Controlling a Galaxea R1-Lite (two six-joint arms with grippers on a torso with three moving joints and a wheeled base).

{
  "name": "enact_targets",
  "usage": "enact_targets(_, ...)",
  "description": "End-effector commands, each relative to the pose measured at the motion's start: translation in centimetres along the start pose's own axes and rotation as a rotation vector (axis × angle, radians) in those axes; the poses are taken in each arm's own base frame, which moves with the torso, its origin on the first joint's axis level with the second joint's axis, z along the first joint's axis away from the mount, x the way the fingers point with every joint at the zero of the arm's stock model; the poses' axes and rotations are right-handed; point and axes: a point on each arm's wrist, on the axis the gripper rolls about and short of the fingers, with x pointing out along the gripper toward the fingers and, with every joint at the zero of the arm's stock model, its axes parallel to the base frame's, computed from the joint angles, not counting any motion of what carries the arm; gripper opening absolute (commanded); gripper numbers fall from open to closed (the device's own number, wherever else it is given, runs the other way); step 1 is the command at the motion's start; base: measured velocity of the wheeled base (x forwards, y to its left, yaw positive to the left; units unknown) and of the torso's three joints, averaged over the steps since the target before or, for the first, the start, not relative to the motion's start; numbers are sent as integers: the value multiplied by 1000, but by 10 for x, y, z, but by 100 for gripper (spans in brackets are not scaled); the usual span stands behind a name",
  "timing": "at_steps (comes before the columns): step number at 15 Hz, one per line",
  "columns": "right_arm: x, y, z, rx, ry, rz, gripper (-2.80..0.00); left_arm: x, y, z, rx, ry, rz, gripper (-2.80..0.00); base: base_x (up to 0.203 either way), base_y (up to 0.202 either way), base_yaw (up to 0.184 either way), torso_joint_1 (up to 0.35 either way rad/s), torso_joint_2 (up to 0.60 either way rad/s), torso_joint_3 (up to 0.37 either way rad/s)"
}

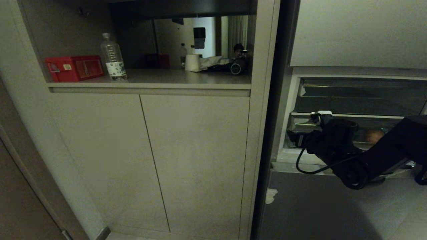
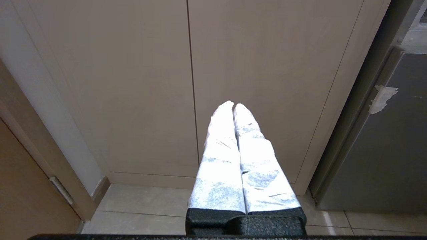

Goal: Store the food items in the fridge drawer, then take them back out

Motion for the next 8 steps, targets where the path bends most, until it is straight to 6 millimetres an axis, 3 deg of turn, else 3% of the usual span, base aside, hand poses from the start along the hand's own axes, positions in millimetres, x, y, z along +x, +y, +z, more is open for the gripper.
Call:
enact_targets(1, 3, 1, -2, 18, -4, 2, 0, 0, 0, 0, 0, 1, 0, -280, 0, 0, 0, 0, 0, 0)
enact_targets(8, 10, 0, -2, 23, -15, -4, 0, 0, 0, 0, 0, 1, 0, -280, 0, 0, 0, 0, 0, 0)
